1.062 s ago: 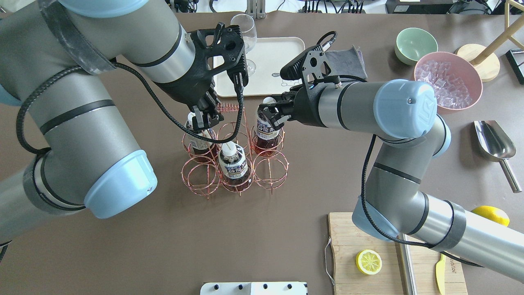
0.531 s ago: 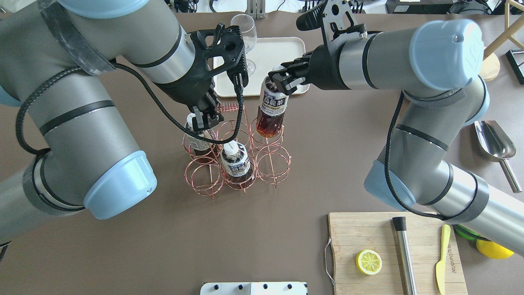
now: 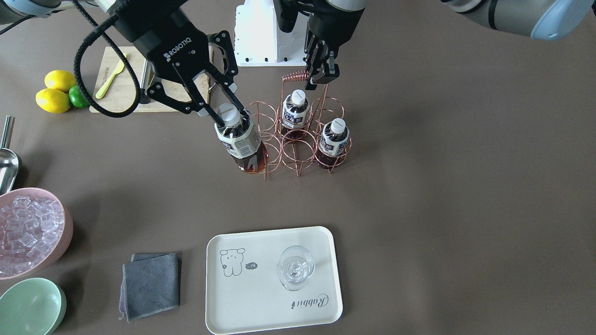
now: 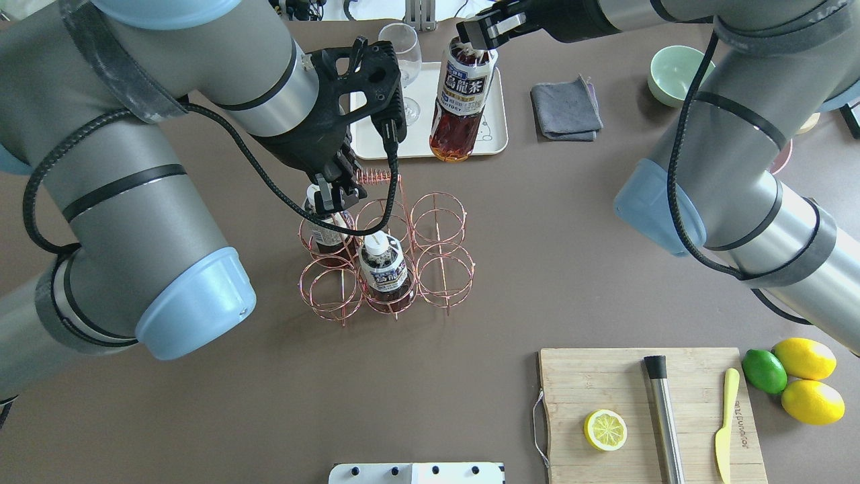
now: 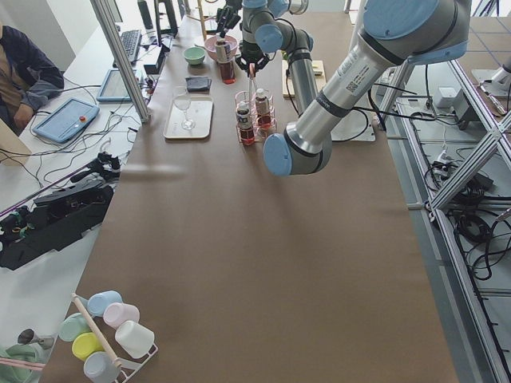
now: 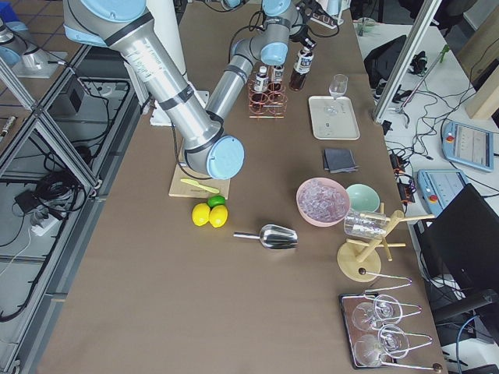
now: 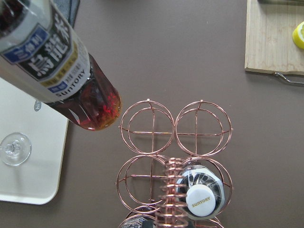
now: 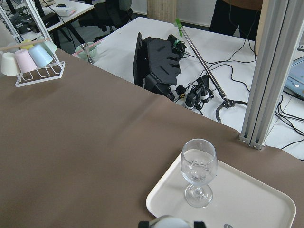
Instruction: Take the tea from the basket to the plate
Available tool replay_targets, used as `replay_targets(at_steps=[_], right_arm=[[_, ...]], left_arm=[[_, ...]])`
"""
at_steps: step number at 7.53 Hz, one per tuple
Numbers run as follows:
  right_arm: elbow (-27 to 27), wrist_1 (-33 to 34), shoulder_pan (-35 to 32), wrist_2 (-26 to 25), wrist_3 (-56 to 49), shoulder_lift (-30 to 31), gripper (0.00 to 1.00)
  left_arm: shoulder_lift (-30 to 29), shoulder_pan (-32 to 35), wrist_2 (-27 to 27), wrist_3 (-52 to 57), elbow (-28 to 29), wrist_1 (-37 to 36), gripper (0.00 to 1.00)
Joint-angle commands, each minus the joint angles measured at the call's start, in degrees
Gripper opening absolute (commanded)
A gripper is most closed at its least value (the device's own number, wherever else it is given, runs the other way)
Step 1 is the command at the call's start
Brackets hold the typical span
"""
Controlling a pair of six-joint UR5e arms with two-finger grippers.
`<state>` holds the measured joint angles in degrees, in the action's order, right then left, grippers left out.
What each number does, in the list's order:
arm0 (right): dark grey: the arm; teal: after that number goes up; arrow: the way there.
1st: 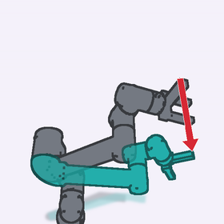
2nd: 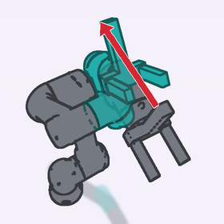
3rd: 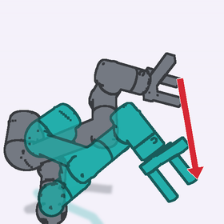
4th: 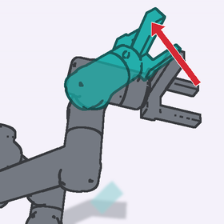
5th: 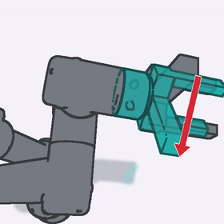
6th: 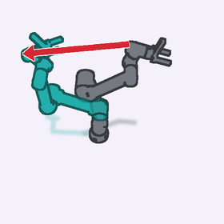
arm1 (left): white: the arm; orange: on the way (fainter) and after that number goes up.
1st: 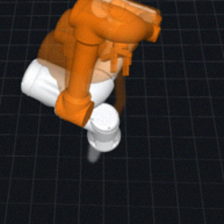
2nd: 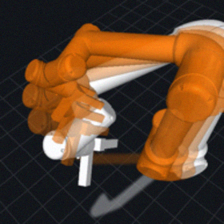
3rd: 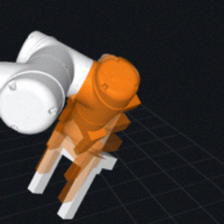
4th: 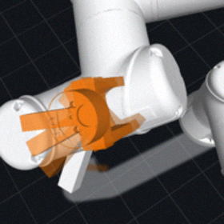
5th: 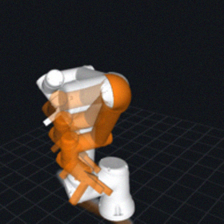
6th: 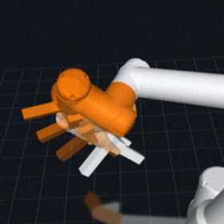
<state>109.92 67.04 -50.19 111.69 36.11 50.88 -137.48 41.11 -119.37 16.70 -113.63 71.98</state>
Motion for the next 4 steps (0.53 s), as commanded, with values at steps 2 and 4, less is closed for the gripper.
replay_targets(at_steps=[2,4], right_arm=[[-5.5,-0.4,-2.5,-1.7,-6.5,-0.1,0.0],[-13.9,-12.8,-2.2,-5.9,-6.0,0.0,0.0]], left_arm=[[0.0,0.4,0.0,0.1,-0.4,-0.1,0.0],[0.1,1.3,-0.3,0.2,-1.4,-0.4,0.0]])
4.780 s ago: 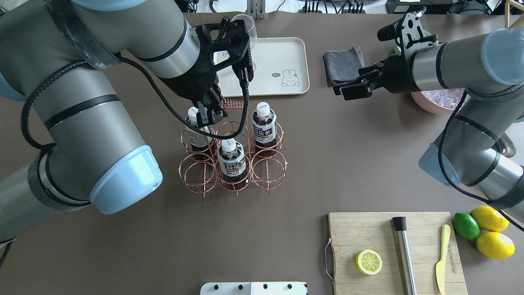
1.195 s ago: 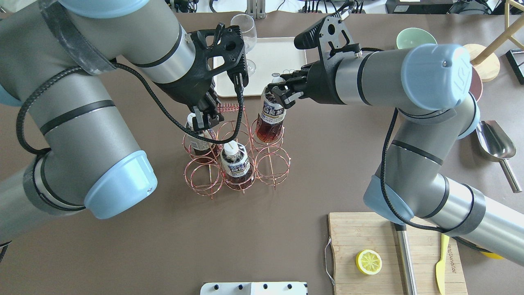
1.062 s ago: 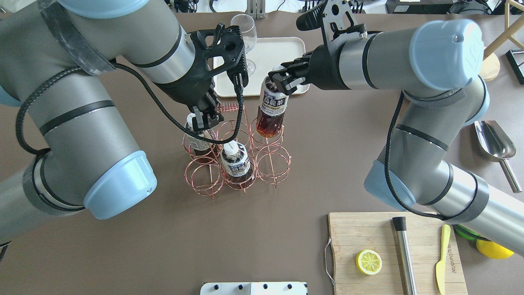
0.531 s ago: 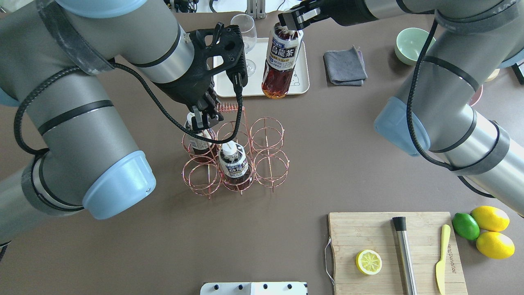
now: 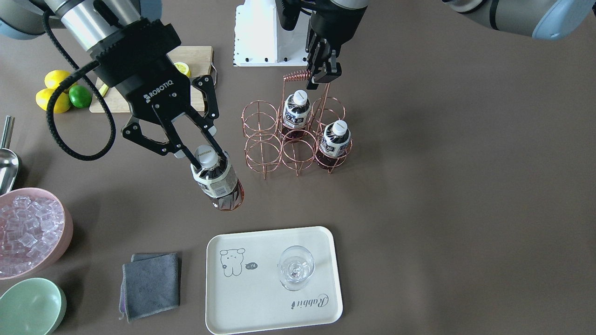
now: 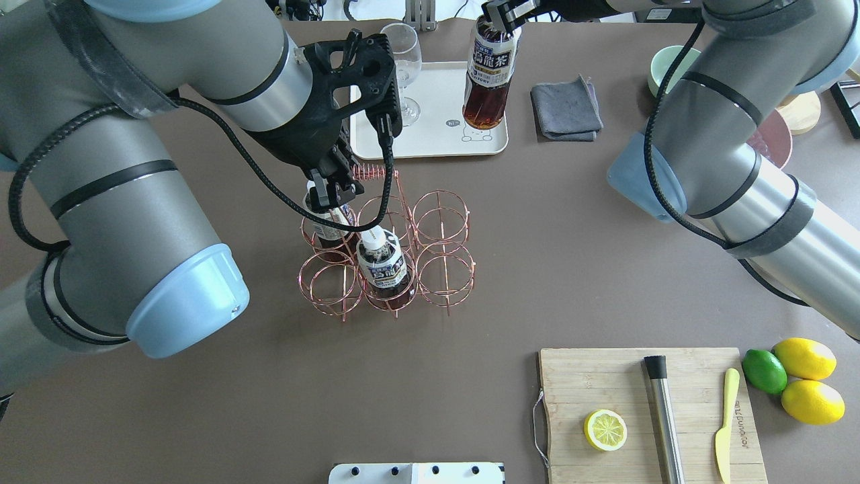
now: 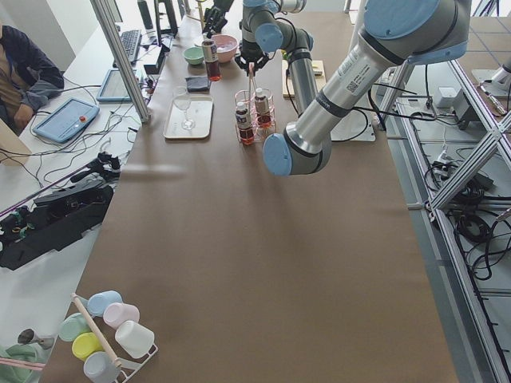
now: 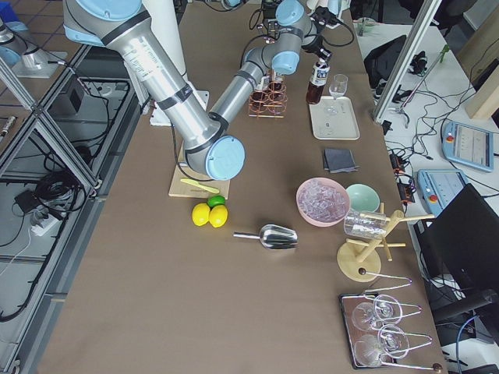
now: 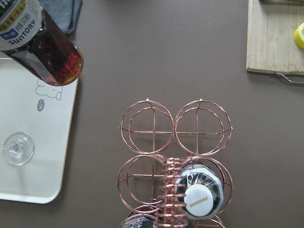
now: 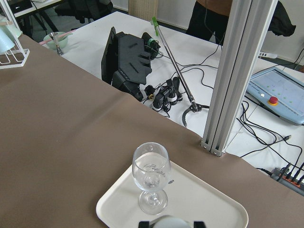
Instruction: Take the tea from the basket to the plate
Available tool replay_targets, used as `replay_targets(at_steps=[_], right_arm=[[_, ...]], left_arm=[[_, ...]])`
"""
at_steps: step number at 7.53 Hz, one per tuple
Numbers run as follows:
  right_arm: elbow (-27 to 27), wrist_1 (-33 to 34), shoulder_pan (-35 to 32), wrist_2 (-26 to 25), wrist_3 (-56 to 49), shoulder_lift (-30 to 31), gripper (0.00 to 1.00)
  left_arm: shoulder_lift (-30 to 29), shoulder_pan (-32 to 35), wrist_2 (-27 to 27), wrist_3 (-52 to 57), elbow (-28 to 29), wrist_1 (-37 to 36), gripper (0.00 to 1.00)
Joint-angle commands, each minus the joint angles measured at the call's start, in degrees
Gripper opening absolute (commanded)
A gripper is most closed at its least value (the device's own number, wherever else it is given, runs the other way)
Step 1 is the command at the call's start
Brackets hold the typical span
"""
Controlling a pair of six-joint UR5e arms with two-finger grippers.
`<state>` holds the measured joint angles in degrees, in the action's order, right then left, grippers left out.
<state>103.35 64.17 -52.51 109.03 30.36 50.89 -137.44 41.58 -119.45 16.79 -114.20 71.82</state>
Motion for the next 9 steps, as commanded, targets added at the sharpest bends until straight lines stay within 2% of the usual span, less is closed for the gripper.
replay_targets(at_steps=[1,3,4,6,7,9], right_arm=[[-11.9,-15.0,0.4,-5.0,0.1,-0.3,0.0],[-21.7,-25.6,2.4,-7.9,0.0,-1.5,0.0],[-24.0,-27.6,4.1,-10.5,0.1,-2.4,0.0],[-27.6,-27.5,4.8,-10.6,0.4,-3.5,0.0],[-29.9,-27.5,5.1,-10.9,0.4,-5.2,0.0],[-30.8,-27.5,5.4,-10.9,0.5,-5.6,0.0]], left_arm=[[0.0,2.2,-0.6,0.2,-1.1,-0.3,0.0],[0.2,3.8,-0.9,0.6,-2.9,-2.3,0.0],[1.6,6.2,-1.6,0.6,-4.6,-2.9,0.0],[5.2,11.9,-7.1,2.8,-6.6,-2.9,0.0],[6.8,15.7,-9.4,8.2,-6.6,-4.3,0.0],[10.0,22.8,-11.4,15.9,-6.6,-7.2,0.0]])
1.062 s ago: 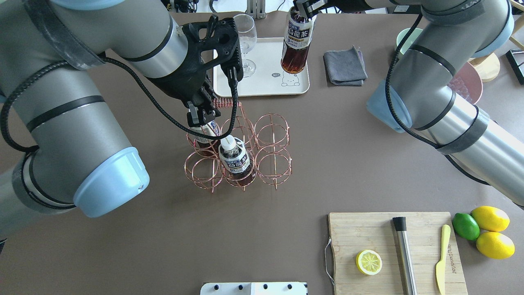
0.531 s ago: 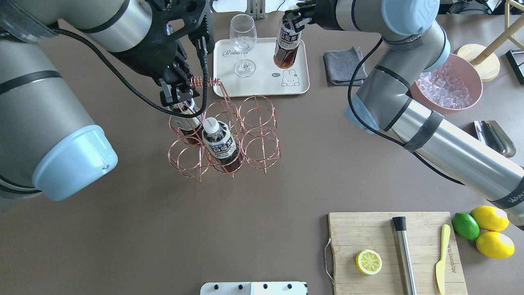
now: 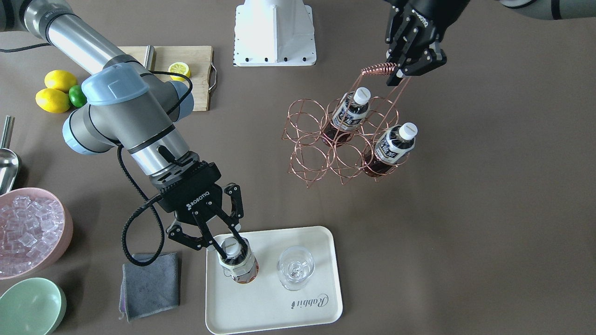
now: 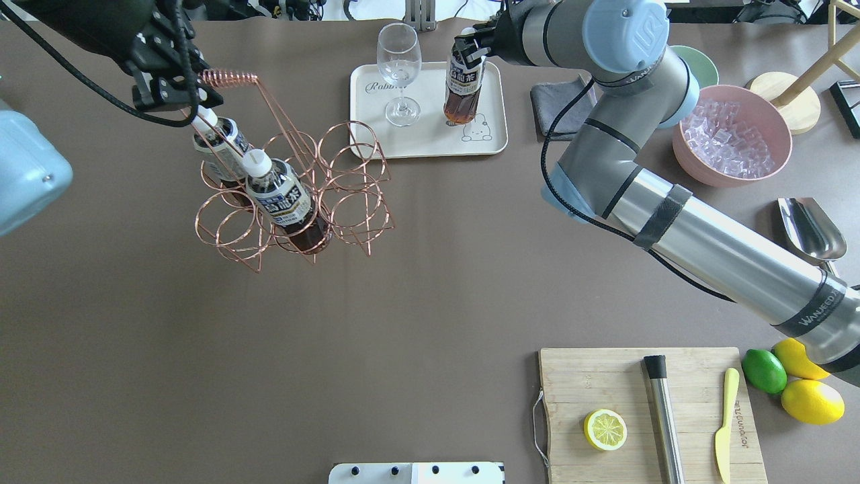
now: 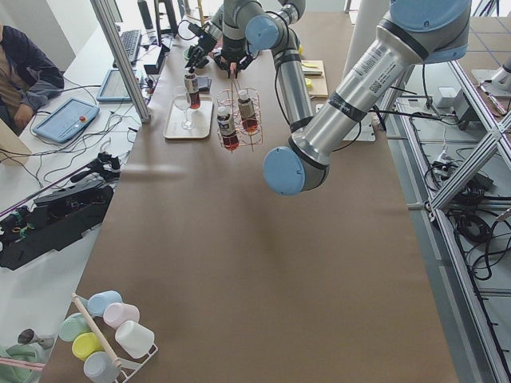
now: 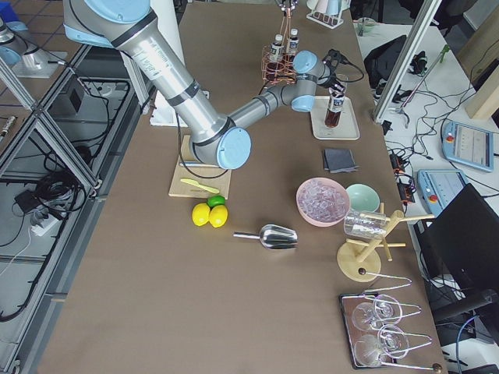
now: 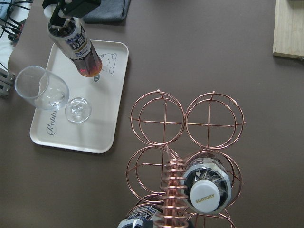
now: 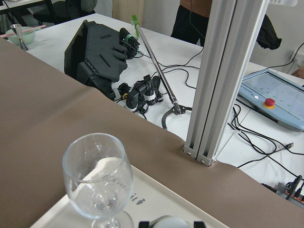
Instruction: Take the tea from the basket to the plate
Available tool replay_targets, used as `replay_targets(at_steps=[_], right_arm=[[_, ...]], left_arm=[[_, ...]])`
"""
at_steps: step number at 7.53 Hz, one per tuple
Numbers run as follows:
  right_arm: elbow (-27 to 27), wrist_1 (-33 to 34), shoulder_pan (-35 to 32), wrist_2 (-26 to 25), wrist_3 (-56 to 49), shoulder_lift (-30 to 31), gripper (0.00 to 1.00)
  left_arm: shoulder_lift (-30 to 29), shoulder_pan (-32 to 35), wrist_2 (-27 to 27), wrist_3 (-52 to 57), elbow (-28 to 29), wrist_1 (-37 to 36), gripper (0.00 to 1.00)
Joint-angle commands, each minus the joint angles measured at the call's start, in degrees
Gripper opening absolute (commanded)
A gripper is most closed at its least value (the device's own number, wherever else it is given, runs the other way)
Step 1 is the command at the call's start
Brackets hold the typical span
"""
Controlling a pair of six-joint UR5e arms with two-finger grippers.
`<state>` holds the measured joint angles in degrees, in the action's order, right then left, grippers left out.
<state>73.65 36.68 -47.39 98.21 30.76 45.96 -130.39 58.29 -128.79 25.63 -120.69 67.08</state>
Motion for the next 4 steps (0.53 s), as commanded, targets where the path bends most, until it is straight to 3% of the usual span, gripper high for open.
replay_targets(at_steps=[1,4], right_arm=[[-1.1,-0.1,0.5,-0.1,0.1,-0.6,0.0],[-1.1,-0.1,0.7,-0.7,0.0,-0.2,0.0]], left_arm=[[4.7,9.3,-2.2,11.8,0.1,-4.0,0.0],[8.3,17.7,-2.3,25.0,2.5,-7.3,0.0]])
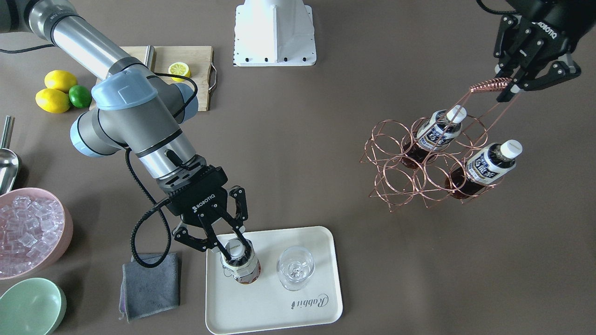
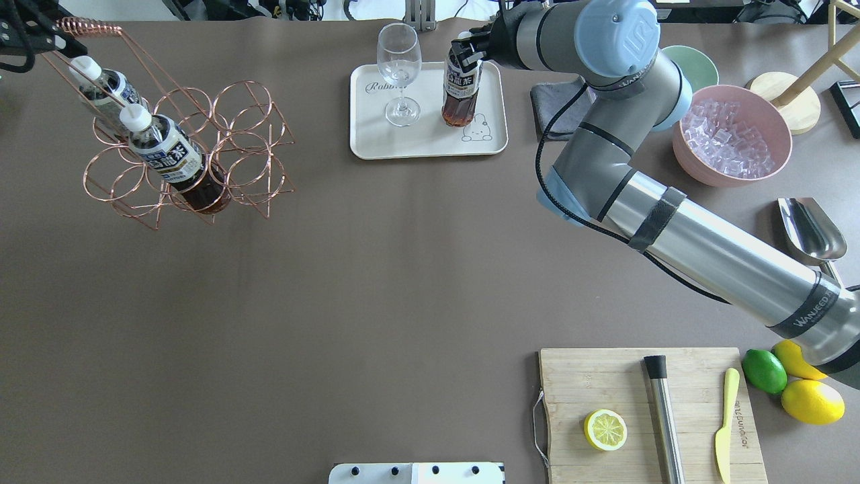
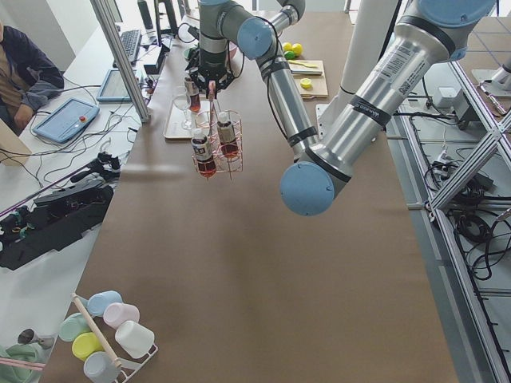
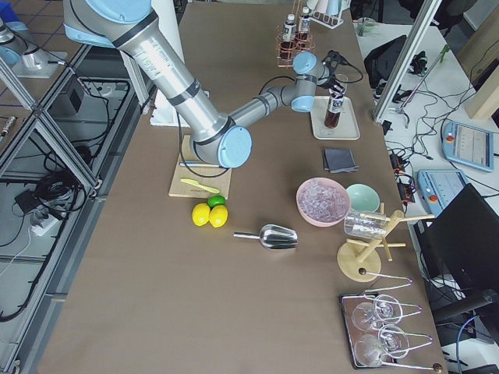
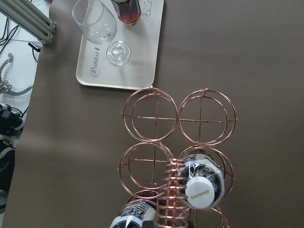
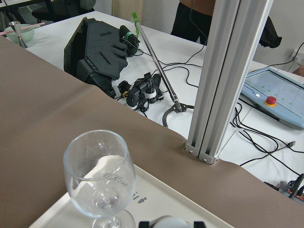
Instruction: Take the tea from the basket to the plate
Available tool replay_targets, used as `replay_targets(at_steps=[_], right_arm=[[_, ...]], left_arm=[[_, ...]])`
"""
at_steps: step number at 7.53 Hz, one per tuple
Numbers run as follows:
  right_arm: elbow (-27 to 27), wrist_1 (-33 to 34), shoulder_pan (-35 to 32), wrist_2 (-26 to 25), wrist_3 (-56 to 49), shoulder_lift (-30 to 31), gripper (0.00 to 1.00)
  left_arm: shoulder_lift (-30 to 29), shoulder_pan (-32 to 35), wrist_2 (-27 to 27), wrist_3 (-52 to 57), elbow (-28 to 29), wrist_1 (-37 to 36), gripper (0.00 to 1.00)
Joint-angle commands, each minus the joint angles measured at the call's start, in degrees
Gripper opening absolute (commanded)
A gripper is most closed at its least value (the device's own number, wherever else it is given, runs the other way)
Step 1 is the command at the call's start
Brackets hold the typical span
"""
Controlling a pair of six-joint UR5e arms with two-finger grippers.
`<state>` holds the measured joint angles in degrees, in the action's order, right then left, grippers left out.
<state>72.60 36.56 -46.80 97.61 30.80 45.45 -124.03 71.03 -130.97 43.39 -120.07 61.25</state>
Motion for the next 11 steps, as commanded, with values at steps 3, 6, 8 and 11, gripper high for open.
replay_targets(at_steps=[3,6,8,11], right_arm=[[0.0,-0.1,-0.1,-0.2,-0.2,0.4,0.0],[-0.1,-0.9,-0.4,-0.5,-0.5,0.8,0.98],[0.3,-1.0,-0.7,-0.5,0.0,0.8,0.98],[3.1,0.3,-2.9,1.1,0.1,1.2,0.99]], left_arm=[[2.1,11.0,-1.4,20.2,11.9,-1.3,0.0],[2.0,14.0,-2.4,28.2,20.0,-0.4,0.0],[2.1,15.6,-3.2,31.0,26.3,4.0,0.0],[2.5,18.1,-3.2,33.7,35.3,11.0,0.0]])
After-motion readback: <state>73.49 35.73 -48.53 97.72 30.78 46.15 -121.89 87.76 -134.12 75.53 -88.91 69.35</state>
